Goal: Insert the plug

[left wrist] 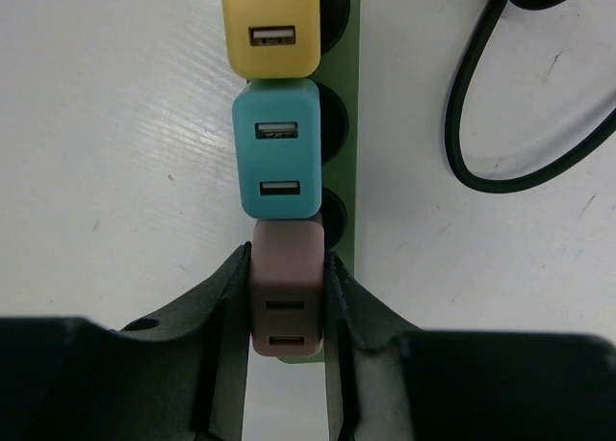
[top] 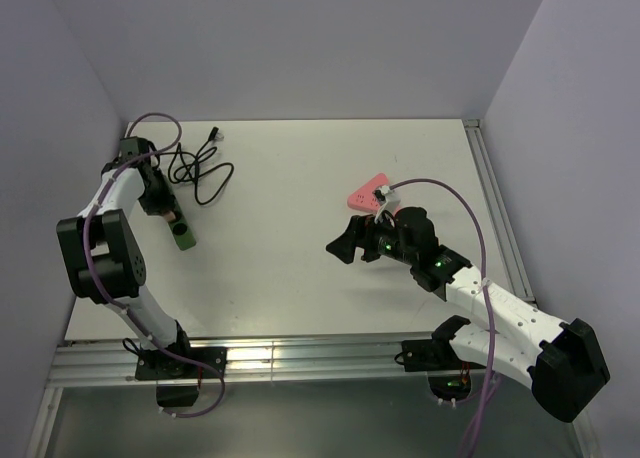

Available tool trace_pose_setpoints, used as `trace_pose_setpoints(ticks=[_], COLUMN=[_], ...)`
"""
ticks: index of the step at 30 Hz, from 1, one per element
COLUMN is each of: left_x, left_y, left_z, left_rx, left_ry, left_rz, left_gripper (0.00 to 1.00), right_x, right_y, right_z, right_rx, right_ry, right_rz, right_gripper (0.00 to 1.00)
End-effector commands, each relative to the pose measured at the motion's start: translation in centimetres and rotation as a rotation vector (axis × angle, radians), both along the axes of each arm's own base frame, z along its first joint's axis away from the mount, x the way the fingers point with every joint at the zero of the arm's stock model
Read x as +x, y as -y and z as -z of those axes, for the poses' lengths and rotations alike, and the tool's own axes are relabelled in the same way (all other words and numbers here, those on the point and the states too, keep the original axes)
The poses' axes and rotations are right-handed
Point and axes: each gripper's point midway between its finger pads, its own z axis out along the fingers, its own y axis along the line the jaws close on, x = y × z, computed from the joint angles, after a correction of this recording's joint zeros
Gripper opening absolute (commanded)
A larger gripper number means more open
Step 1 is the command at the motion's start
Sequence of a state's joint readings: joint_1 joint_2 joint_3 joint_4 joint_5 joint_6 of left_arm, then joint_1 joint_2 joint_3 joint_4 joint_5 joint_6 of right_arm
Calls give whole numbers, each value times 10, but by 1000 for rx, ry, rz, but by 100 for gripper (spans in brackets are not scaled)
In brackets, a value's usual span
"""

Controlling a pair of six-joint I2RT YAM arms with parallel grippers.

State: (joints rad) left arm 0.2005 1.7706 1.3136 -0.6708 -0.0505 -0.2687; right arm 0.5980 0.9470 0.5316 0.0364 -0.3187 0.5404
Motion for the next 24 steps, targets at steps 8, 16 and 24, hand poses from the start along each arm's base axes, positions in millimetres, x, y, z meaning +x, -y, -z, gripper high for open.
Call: trace_pose_setpoints(ticks=[8, 16, 24], left_x=[-50, -34, -52], left_y=[5, -4, 8], left_z=[60, 63, 85], left_rx=[-41, -11, -70], left_ry=[-136, -143, -166], left_rz=[-100, -105, -114], left_gripper=[0, 0, 0], right_x=[2, 2, 2], right_y=[-2, -1, 0], right_z=[-4, -8, -8], right_rx=[0, 6, 12], right_ry=[31, 42, 41], right_rz=[-6, -1, -1], right_gripper=[100, 100, 100])
